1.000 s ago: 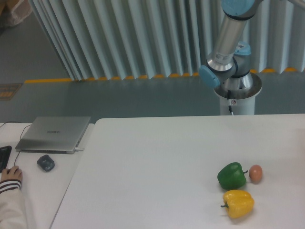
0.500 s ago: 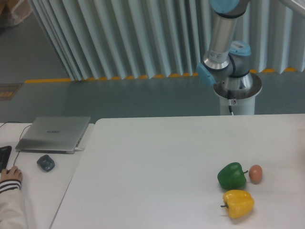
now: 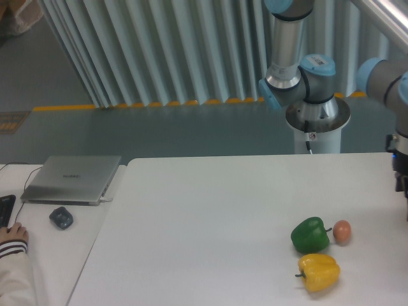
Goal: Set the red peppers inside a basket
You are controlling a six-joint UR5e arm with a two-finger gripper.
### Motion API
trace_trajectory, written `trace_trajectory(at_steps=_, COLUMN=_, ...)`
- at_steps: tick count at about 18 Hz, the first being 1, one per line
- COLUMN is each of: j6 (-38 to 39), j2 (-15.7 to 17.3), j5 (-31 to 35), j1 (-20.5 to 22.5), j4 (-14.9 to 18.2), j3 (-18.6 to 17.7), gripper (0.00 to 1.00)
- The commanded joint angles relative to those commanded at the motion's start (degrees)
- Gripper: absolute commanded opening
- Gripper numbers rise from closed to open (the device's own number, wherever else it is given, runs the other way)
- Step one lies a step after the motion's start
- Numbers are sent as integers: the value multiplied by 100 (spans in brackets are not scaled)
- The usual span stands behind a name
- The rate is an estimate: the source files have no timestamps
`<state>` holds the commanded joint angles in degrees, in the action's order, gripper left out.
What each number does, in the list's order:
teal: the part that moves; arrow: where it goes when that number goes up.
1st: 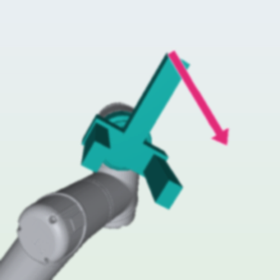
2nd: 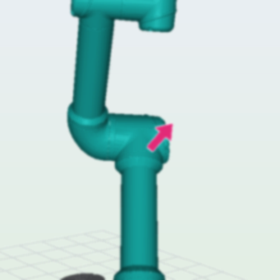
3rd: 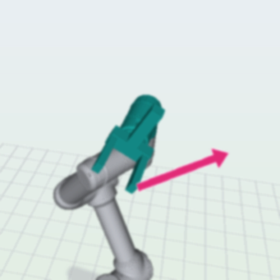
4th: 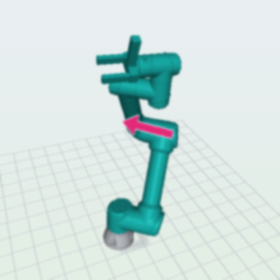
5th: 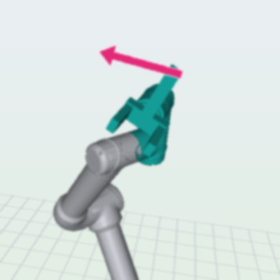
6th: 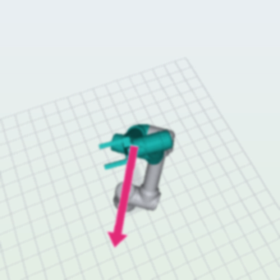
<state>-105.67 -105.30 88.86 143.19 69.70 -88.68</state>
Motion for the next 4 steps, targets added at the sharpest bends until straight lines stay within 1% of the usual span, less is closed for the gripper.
trace_trajectory(at_steps=2, j6=204, j2=106, j5=-96, j1=-150, j4=0, j3=-36, gripper=100)
trace_trajectory(at_steps=4, j6=265, j2=124, j5=-97, j1=-291, j4=9, j3=-62, gripper=100)
